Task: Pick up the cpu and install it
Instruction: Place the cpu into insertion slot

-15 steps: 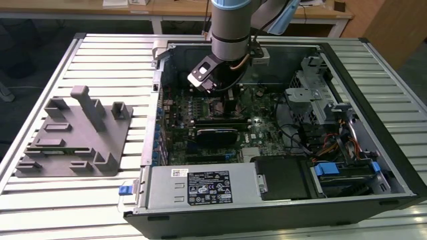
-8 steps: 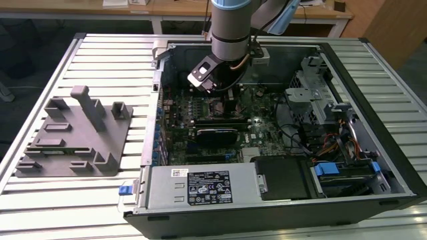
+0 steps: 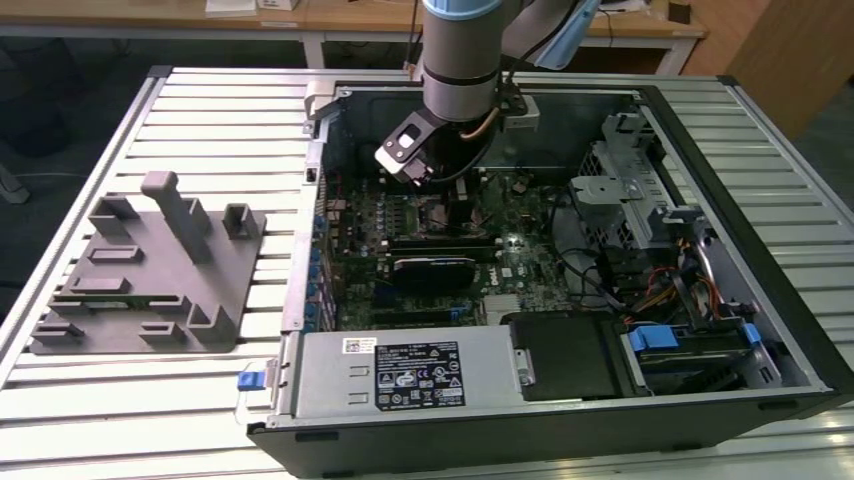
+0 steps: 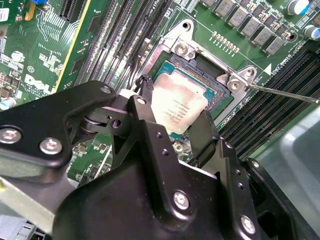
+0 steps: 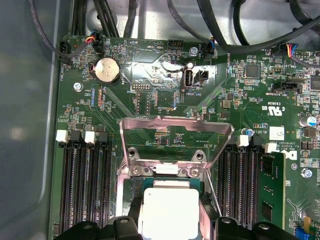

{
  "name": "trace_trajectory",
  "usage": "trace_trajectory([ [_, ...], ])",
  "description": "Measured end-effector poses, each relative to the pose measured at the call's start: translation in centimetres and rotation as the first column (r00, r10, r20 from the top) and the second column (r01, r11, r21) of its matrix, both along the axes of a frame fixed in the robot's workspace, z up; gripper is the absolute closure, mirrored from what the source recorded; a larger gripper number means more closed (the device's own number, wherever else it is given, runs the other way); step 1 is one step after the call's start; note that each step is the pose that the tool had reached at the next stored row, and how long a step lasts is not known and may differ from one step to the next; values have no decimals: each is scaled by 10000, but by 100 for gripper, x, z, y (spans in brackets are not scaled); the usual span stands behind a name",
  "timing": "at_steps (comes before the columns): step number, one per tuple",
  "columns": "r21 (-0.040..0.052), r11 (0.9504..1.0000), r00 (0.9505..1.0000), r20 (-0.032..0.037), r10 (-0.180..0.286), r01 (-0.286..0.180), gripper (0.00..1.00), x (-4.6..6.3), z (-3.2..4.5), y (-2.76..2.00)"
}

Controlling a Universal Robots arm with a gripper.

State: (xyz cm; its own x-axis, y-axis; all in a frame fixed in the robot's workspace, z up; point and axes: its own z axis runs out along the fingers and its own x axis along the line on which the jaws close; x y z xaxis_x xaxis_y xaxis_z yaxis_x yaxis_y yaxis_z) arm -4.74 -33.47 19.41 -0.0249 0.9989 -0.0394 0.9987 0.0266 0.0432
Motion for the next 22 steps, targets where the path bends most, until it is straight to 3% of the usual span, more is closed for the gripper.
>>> trace_trajectory([
  [10,1,10000,10000,-5,1,-1,47,0,43,0],
  [11,1,10000,10000,-50,1,-1,47,1,42,0],
  [13,0,10000,9998,-223,1,-1,47,2,43,0],
  [17,2,10000,9997,-227,-1,1,47,1,43,0],
  [22,70,9998,9996,-225,167,-165,47,1,41,1],
])
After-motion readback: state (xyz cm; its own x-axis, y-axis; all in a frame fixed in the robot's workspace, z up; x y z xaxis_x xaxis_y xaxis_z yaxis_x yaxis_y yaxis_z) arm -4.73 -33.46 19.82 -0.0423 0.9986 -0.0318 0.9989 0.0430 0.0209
